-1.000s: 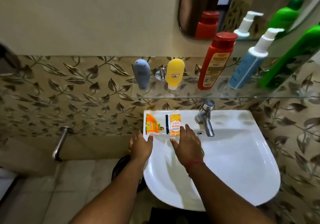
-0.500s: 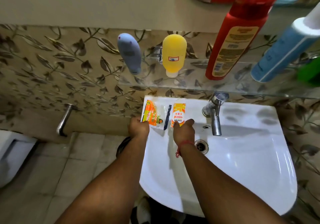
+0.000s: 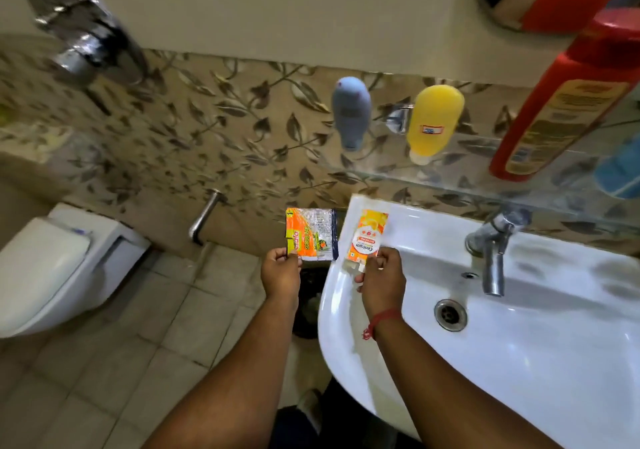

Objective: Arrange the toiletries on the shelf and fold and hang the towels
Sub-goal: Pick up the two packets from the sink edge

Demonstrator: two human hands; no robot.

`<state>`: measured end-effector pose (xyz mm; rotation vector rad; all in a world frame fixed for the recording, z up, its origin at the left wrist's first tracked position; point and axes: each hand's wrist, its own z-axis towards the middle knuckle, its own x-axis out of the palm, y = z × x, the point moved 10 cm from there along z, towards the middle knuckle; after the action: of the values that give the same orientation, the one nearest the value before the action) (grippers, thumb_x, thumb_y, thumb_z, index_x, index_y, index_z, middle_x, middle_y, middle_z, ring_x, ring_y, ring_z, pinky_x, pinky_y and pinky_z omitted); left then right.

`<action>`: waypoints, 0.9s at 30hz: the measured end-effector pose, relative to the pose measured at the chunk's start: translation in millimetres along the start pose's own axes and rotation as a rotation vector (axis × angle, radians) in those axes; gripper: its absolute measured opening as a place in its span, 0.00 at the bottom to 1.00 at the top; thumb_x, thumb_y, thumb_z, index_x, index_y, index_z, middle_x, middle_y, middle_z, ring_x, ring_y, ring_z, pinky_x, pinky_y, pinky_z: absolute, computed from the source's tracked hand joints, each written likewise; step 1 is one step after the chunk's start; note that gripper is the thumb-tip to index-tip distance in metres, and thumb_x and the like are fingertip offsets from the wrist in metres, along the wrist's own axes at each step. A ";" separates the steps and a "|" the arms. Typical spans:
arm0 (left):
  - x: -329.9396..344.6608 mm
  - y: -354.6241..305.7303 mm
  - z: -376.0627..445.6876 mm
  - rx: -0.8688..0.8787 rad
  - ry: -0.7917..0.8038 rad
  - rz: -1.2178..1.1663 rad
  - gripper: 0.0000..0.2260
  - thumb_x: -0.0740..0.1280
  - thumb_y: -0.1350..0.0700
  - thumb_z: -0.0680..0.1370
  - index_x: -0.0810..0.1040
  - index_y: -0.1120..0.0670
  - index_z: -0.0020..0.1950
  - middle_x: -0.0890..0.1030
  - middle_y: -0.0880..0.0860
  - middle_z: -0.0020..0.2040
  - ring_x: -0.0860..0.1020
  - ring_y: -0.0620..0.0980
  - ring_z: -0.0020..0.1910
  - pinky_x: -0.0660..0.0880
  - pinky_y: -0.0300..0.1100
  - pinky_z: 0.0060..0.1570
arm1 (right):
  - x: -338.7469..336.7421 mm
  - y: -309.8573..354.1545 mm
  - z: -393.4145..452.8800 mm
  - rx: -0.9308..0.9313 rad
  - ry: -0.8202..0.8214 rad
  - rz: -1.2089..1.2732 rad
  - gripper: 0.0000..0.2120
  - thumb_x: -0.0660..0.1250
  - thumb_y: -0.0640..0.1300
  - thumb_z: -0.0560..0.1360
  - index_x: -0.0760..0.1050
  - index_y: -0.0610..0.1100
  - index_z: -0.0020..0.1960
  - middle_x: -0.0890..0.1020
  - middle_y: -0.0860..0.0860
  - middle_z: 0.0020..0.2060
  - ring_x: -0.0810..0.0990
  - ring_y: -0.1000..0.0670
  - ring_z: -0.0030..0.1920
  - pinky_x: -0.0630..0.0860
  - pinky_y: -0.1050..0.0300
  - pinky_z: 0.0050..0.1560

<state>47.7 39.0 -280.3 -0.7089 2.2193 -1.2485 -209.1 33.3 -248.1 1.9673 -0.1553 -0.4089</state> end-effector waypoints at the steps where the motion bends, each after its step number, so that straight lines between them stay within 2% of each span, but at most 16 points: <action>1: -12.8 -1.2 4.7 0.000 -0.015 -0.017 0.09 0.65 0.67 0.80 0.73 0.55 0.44 0.78 0.54 0.35 0.75 0.50 0.36 0.75 0.41 0.39 | 13.1 5.1 -7.1 -0.020 0.038 0.005 0.05 0.58 0.40 0.81 0.72 0.47 0.52 0.83 0.48 0.44 0.82 0.50 0.29 0.80 0.52 0.30; 4: -56.8 0.2 24.2 -0.019 -0.050 -0.015 0.08 0.64 0.68 0.80 0.73 0.56 0.46 0.77 0.55 0.37 0.76 0.48 0.34 0.74 0.41 0.38 | 59.7 18.0 -34.9 -0.025 0.164 0.037 0.06 0.57 0.38 0.81 0.71 0.46 0.53 0.82 0.47 0.42 0.81 0.48 0.27 0.77 0.56 0.24; 9: -112.3 8.1 69.7 -0.039 -0.092 0.005 0.05 0.64 0.69 0.80 0.73 0.59 0.51 0.77 0.55 0.37 0.76 0.49 0.35 0.76 0.42 0.40 | 133.7 14.2 -61.5 0.027 0.294 0.023 0.04 0.58 0.40 0.82 0.71 0.45 0.54 0.82 0.50 0.45 0.83 0.47 0.31 0.81 0.53 0.27; 13: -142.4 31.2 114.4 -0.070 -0.079 0.073 0.04 0.65 0.66 0.80 0.75 0.58 0.50 0.79 0.54 0.38 0.79 0.55 0.40 0.78 0.49 0.50 | 192.4 -19.9 -63.7 0.138 0.299 0.069 0.03 0.61 0.40 0.82 0.72 0.42 0.52 0.82 0.45 0.42 0.81 0.48 0.29 0.78 0.55 0.25; 16: -162.1 60.8 151.5 -0.104 -0.074 0.140 0.07 0.66 0.66 0.79 0.75 0.55 0.45 0.82 0.58 0.42 0.81 0.56 0.42 0.79 0.51 0.52 | 235.5 -68.4 -61.8 0.263 0.285 0.082 0.03 0.60 0.40 0.82 0.72 0.40 0.52 0.80 0.44 0.42 0.79 0.51 0.27 0.76 0.58 0.24; 19: -168.4 105.3 196.4 -0.141 -0.032 0.205 0.05 0.66 0.67 0.79 0.76 0.58 0.49 0.83 0.63 0.48 0.81 0.56 0.43 0.79 0.51 0.52 | 269.8 -132.7 -45.9 0.362 0.220 0.078 0.07 0.59 0.38 0.82 0.71 0.43 0.47 0.79 0.43 0.40 0.77 0.50 0.26 0.73 0.60 0.22; 22: -164.3 154.2 239.8 -0.147 0.022 0.301 0.04 0.68 0.66 0.78 0.77 0.62 0.51 0.84 0.62 0.48 0.83 0.57 0.43 0.81 0.52 0.52 | 281.9 -205.5 -23.1 0.479 0.116 0.044 0.09 0.58 0.35 0.82 0.71 0.44 0.44 0.78 0.42 0.38 0.76 0.48 0.27 0.73 0.60 0.22; 25: -149.8 209.1 275.7 -0.131 0.131 0.416 0.02 0.70 0.64 0.74 0.80 0.58 0.45 0.84 0.58 0.40 0.83 0.57 0.40 0.82 0.57 0.52 | 282.9 -293.6 9.4 0.562 -0.015 -0.040 0.12 0.59 0.37 0.79 0.70 0.50 0.40 0.81 0.42 0.38 0.79 0.44 0.29 0.76 0.53 0.28; 27: -130.8 248.5 292.5 -0.166 0.204 0.435 0.05 0.69 0.62 0.73 0.77 0.53 0.40 0.82 0.56 0.36 0.82 0.60 0.41 0.79 0.54 0.50 | 277.7 -358.3 42.1 0.550 -0.055 -0.161 0.09 0.61 0.44 0.75 0.71 0.54 0.38 0.83 0.42 0.42 0.84 0.39 0.37 0.82 0.42 0.37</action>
<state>282.9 54.3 -610.2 -0.1389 2.4874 -0.9602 7.9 67.5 -646.9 2.5210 -0.1565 -0.5693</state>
